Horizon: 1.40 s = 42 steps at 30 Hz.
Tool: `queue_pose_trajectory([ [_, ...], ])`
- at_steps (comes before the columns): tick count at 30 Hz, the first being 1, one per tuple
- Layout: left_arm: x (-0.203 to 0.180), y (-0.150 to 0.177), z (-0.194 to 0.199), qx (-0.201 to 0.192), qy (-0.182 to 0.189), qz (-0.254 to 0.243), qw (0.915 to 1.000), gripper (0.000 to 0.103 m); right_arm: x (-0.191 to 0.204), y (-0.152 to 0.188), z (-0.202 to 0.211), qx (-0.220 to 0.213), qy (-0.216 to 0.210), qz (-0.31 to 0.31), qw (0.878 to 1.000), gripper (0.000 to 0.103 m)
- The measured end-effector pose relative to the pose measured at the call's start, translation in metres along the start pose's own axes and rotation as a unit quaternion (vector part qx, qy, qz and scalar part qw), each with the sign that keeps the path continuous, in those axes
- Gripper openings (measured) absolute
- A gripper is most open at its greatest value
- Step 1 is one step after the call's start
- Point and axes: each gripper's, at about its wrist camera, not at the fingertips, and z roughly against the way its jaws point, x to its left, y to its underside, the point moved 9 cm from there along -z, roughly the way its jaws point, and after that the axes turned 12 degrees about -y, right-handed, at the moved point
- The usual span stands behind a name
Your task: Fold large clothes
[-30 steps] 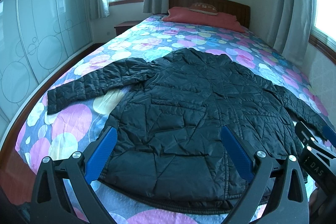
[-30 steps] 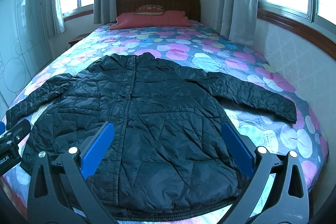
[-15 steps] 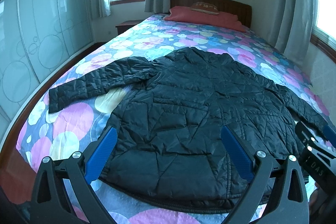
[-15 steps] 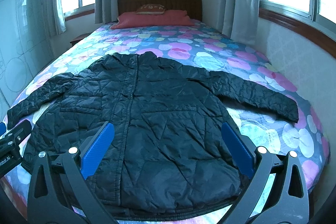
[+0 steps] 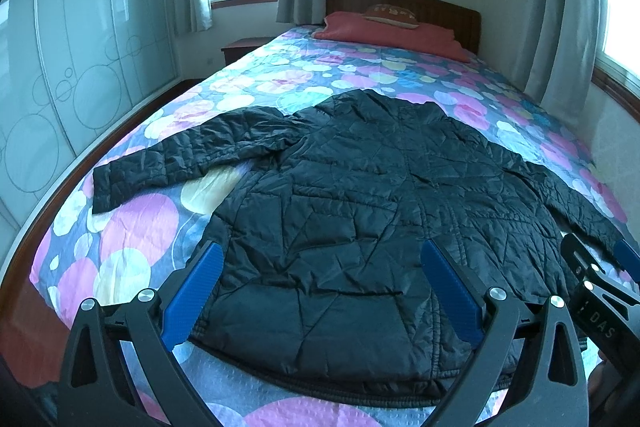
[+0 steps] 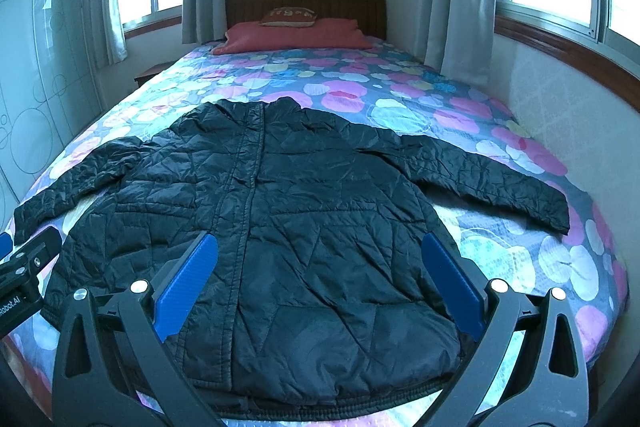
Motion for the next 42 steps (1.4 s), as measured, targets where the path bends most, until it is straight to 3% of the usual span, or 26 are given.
queue_pose_trajectory([
  [27, -0.002, 0.001, 0.0, 0.0, 0.001, -0.001, 1.0, 0.098, 0.0, 0.001, -0.001, 0.001, 0.0, 0.0, 1.0, 0.101],
  [36, -0.005, 0.005, -0.015, 0.009, 0.003, -0.006, 0.9999, 0.098, 0.0, 0.006, -0.013, 0.013, -0.001, -0.003, 1.0, 0.101],
  [42, -0.001, 0.006, -0.034, 0.02, -0.007, 0.002, 0.9998, 0.098, -0.02, 0.008, -0.029, 0.027, 0.006, -0.018, 0.999, 0.101],
])
